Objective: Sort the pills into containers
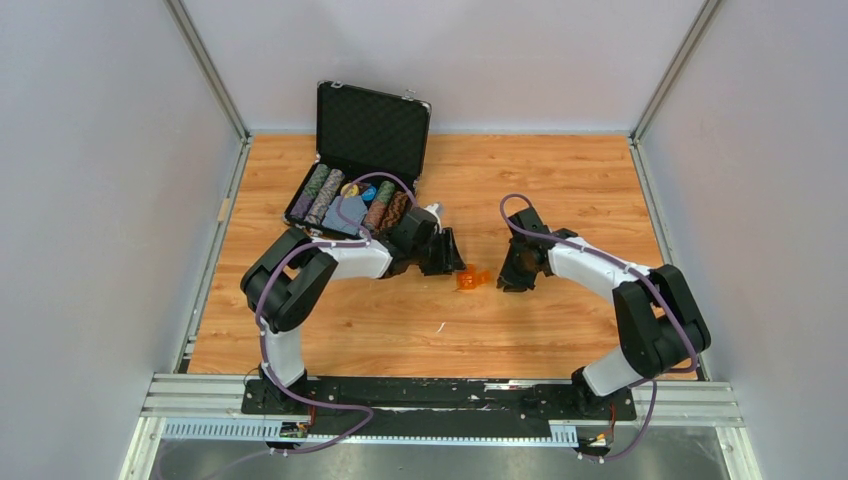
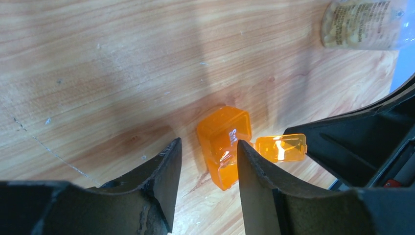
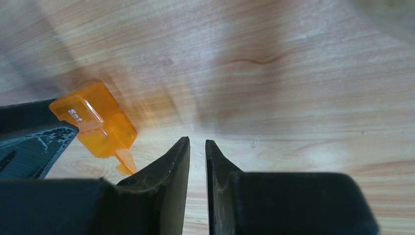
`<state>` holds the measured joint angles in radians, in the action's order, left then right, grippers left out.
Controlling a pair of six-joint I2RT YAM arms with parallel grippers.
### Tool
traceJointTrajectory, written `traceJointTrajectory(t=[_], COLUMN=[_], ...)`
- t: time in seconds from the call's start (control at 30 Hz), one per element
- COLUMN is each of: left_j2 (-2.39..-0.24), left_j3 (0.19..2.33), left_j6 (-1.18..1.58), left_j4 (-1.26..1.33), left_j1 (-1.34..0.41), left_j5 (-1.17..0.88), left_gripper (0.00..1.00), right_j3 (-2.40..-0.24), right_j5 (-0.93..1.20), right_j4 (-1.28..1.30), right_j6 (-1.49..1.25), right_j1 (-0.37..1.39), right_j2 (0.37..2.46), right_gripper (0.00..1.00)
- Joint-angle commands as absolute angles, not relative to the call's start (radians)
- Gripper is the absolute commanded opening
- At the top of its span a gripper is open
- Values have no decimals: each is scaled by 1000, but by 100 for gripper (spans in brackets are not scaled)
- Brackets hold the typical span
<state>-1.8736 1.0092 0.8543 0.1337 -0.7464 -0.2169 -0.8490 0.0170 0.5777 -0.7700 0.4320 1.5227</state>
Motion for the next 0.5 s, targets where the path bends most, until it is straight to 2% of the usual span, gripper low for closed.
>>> traceJointTrajectory(t=[0.0, 0.27, 0.47], left_j2=[-1876, -1906, -1913], left_j3=[1038, 1045, 1046], left_j6=[828, 893, 932], left_j4=[75, 32, 18], left_j1=[-756, -756, -756], left_j5=[-178, -159, -149], left_gripper=[52, 42, 42], right_j3=[-829, -816, -807], right_j5=[74, 133, 165], right_j4=[503, 441, 428], right_j6=[-747, -698, -679], right_j1=[413, 407, 407], right_j2=[1535, 1524, 1504], right_gripper=[19, 20, 22])
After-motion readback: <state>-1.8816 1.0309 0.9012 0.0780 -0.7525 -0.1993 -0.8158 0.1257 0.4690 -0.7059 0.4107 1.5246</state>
